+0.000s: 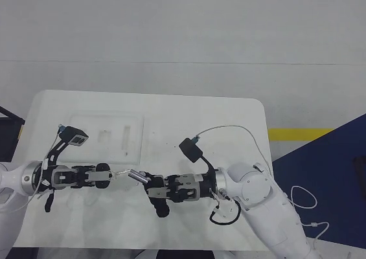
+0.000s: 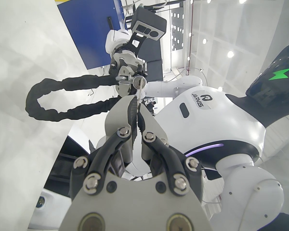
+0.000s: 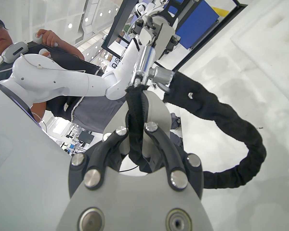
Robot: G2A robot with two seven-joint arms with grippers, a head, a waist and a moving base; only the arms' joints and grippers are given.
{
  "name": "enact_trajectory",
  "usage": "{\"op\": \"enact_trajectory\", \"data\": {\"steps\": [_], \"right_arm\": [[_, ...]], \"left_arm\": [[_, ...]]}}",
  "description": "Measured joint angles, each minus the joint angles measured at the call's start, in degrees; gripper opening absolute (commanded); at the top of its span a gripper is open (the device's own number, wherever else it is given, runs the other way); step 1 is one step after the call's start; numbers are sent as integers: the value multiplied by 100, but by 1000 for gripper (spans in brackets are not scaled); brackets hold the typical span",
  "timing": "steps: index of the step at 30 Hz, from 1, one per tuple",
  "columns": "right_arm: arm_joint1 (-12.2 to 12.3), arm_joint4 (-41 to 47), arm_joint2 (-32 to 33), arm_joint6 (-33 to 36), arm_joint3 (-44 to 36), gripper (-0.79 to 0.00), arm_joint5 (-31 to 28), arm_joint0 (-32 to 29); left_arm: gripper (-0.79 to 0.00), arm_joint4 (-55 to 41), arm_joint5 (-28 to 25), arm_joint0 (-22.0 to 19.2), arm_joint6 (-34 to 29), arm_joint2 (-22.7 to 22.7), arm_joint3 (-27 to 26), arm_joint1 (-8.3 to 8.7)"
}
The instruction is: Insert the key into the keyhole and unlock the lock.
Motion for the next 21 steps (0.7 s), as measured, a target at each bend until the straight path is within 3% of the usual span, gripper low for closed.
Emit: {"op": "enact_trajectory", "data": {"steps": [13, 16, 21], "right_arm": [[39, 5, -54, -127, -104, -785, 71, -55], [59, 154, -85, -29, -75, -785, 48, -25], [83, 617, -215, 307, -5, -785, -7, 57]], "left_arm": [[-785, 51, 70, -91, 0, -213, 101, 60], [-785, 40, 124, -134, -3, -227, 25, 189], [-785, -133, 97, -83, 0, 86, -148, 606]]}}
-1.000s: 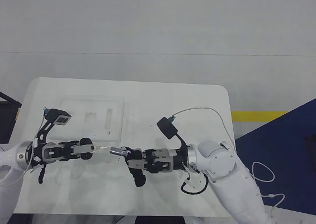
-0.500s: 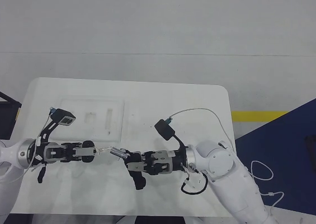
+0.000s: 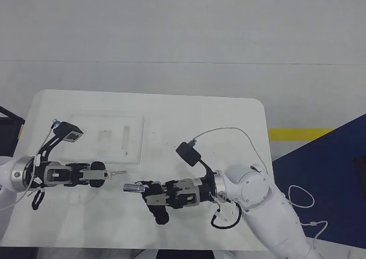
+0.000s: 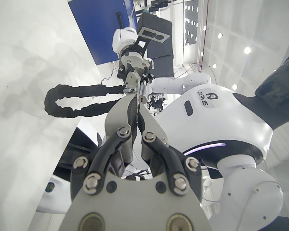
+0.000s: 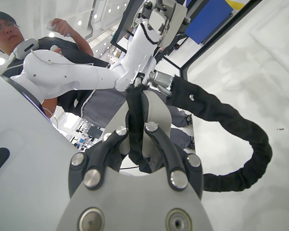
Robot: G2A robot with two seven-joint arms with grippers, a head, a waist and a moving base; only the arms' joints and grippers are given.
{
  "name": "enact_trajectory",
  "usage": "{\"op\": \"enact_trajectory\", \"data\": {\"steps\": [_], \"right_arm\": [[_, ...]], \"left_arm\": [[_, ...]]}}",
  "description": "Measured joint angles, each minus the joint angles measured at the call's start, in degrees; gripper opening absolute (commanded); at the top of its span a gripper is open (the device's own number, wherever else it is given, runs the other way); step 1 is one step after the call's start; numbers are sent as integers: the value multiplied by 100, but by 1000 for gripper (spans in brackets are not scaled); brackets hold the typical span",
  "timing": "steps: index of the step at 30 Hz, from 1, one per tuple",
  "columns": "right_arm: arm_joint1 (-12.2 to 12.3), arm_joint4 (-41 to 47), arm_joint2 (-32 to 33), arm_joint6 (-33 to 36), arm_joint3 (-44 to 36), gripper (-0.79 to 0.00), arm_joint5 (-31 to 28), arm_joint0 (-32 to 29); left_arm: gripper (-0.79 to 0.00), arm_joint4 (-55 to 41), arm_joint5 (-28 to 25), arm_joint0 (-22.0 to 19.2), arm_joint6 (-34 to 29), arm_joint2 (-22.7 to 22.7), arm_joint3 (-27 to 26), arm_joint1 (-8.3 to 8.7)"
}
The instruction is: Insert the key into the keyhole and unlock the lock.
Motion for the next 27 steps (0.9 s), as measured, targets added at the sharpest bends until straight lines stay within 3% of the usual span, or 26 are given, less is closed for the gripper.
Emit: {"op": "enact_trajectory", "data": {"steps": [2, 4, 11, 16, 27], "right_arm": [[6, 301, -43, 132, 65, -785, 4, 33], [7, 452, -56, 182, 82, -785, 7, 47], [8, 397, -52, 154, 69, -785, 17, 39], [42, -119, 156, -584, -124, -785, 53, -90], [107, -27, 116, -605, -233, -785, 0, -155]], "left_arm": [[-785, -415, 31, -65, 0, 189, 94, 202], [-785, -747, 54, -102, 0, 282, 134, 283], [-785, -625, 54, -100, 0, 266, 131, 271], [-785, -609, 4, -2, 113, 337, -111, 246], [-785, -716, 116, 116, 0, -54, -75, 327]]}}
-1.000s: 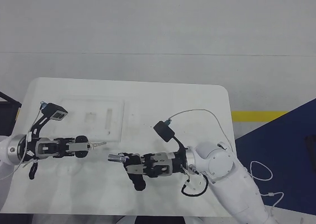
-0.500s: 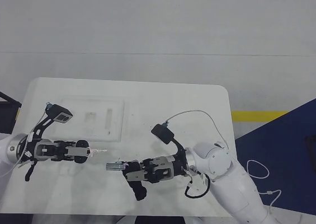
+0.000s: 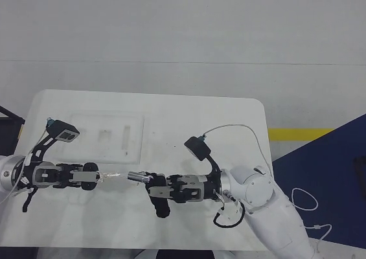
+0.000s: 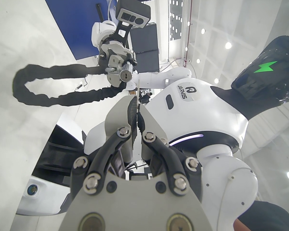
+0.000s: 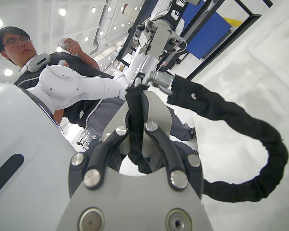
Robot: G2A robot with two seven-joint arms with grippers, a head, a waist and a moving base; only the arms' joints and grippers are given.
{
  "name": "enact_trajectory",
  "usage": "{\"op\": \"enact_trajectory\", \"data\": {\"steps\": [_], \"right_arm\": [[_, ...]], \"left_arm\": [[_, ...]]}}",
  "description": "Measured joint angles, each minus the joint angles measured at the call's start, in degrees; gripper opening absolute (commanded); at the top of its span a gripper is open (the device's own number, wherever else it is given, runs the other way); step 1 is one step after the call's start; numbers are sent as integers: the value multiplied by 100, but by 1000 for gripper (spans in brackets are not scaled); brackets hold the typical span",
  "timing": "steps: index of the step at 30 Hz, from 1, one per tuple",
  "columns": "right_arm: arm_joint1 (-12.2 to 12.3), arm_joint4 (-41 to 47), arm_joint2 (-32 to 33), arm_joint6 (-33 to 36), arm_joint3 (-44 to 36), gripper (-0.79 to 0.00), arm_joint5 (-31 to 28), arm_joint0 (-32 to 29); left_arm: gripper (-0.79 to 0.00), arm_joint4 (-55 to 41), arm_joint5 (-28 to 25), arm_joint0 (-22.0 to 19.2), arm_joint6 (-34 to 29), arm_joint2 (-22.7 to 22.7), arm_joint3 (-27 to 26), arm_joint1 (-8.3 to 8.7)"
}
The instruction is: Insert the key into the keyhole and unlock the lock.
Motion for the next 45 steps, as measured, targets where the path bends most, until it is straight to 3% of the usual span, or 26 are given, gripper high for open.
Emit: {"op": "enact_trajectory", "data": {"steps": [13, 20, 29, 35, 45], "right_arm": [[49, 153, -191, 224, 108, -785, -126, 122], [96, 265, -169, 300, 117, -785, -170, 121], [99, 267, -168, 290, 104, -785, -160, 112], [126, 295, -183, 156, 18, -785, -65, 40], [169, 288, -237, 155, -16, -785, -92, 30]], "left_arm": [[-785, 86, 31, -117, 0, 303, 10, 354], [-785, -410, -115, -100, 0, 580, -34, 583], [-785, -548, -123, -98, 54, 615, -81, 597], [-785, -298, -146, -86, -5, 317, -61, 601], [-785, 32, -453, 231, 0, 111, -346, 744]]}}
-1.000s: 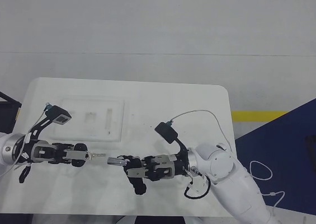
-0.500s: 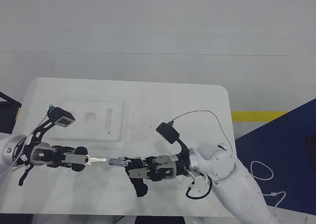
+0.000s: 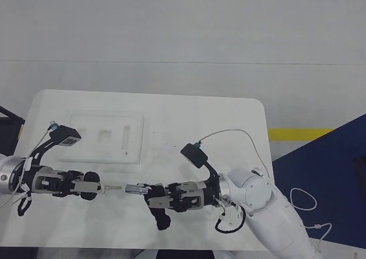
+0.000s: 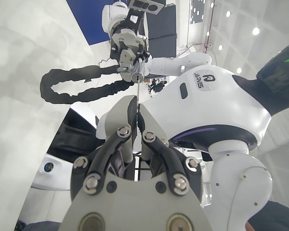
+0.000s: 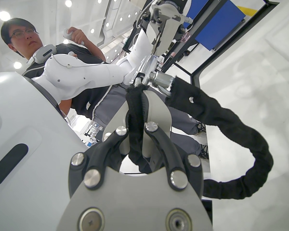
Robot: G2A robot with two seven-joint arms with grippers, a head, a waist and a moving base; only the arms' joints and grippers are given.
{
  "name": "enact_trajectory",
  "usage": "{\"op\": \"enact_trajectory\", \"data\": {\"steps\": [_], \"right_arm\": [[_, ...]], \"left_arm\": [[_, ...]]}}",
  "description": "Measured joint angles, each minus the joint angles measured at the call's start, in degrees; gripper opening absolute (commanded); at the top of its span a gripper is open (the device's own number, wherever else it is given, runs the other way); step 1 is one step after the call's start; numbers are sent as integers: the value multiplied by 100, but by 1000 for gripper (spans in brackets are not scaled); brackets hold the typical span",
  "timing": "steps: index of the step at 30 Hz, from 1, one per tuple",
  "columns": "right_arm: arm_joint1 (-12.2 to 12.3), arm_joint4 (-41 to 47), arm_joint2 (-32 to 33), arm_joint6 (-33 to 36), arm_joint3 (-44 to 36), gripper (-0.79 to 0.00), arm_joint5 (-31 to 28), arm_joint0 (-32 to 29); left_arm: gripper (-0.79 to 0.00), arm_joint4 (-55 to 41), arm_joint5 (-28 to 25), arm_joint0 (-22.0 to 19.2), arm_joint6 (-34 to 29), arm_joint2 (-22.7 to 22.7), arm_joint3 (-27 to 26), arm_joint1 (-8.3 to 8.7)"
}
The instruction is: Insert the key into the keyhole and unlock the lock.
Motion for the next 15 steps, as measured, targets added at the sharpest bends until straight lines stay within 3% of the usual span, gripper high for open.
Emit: {"op": "enact_trajectory", "data": {"steps": [15], "right_arm": [[54, -109, -98, -58, -36, -785, -4, 23]], "left_arm": [[-785, -245, -96, 170, 0, 18, -13, 214]]}}
